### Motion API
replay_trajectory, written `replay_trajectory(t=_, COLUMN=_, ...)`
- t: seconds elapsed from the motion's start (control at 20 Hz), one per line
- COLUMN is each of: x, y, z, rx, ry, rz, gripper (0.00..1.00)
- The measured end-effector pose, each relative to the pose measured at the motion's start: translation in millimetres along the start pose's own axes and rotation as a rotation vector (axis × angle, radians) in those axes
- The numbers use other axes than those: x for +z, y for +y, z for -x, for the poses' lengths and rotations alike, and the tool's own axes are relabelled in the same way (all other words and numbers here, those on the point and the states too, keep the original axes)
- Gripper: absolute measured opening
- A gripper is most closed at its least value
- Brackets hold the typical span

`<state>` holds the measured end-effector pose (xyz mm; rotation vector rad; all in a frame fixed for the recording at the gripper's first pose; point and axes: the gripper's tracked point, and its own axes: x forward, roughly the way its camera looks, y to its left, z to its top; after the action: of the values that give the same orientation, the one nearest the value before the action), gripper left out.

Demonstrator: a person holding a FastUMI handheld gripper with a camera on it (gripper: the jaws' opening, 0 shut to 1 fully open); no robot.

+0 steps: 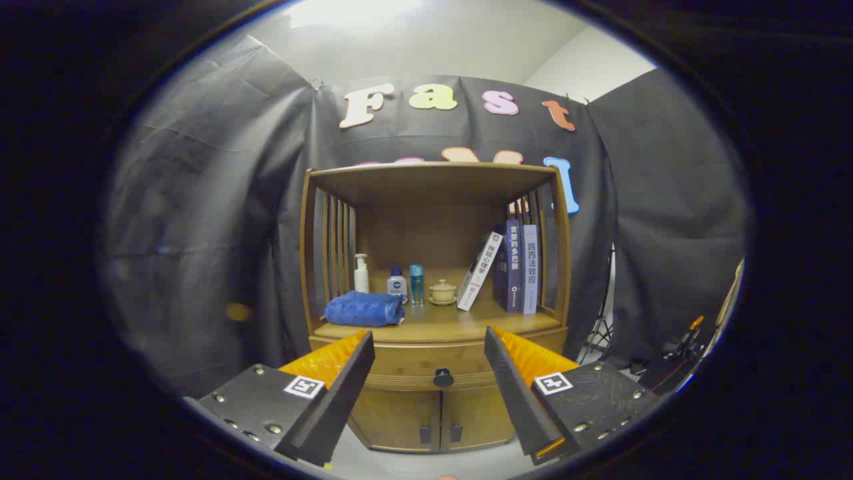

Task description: Pull open the drawer, take out the items inside it, and place them on the countertop above the cabinet.

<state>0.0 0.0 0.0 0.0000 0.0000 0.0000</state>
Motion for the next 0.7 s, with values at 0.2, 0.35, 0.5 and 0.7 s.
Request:
replay_trajectory(t=0.2, x=-2.9, y=0.5, z=0.2, rx=0.001, ry=0.003, rz=-0.004, gripper=0.99)
replay_trajectory(t=0.35, x=-4.2, y=-0.8, z=0.5, rx=-0.002, ry=0.007, rz=-0.011, gripper=0.99)
replay_trajectory(t=0.5, x=-2.1, y=-1.0, z=1.8, rx=-0.006, ry=-0.003, rz=-0.010, gripper=0.99)
replay_trajectory(t=0.7, x=-1.4, y=-1.9, z=-0.1, rx=-0.009, ry=-0.009, rz=-0.004, gripper=0.99)
